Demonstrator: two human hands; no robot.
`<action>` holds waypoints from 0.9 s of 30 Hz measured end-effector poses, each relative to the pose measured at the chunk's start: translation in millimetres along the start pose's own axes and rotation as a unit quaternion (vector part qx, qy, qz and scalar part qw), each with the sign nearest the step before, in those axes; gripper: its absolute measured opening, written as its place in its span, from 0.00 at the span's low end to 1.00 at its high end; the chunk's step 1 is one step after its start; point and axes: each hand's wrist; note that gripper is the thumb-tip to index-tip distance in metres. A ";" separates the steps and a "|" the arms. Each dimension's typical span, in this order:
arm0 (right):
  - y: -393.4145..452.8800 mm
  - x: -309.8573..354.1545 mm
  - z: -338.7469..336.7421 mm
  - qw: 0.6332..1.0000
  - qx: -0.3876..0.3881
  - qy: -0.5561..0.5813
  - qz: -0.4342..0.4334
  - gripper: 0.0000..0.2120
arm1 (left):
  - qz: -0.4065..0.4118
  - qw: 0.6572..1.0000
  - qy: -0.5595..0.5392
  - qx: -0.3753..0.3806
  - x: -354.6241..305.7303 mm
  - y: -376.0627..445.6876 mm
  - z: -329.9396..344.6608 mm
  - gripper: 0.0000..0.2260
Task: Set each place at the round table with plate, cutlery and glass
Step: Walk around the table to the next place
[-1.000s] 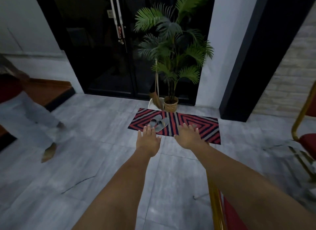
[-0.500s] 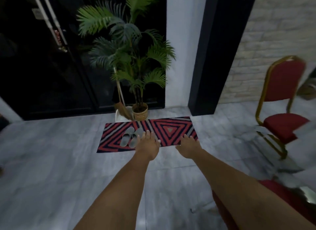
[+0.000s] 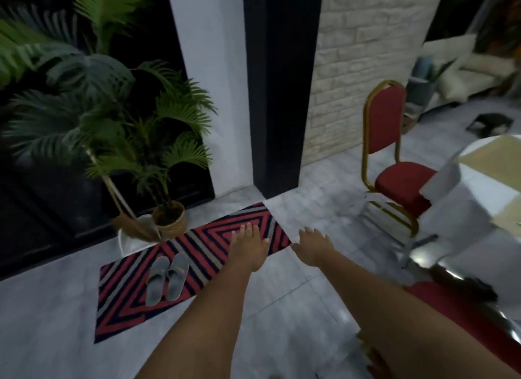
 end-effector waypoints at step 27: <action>272.9 -125.6 -90.3 0.937 -0.068 0.079 0.334 0.27 | 0.316 0.945 0.045 0.076 -135.4 405.9 -50.4 0.27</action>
Point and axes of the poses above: each hand's wrist, its own y-axis towards the middle knuckle, its own z-axis out of the palm, x = y × z, and after that the axes turned 10 degrees about -x, right-handed
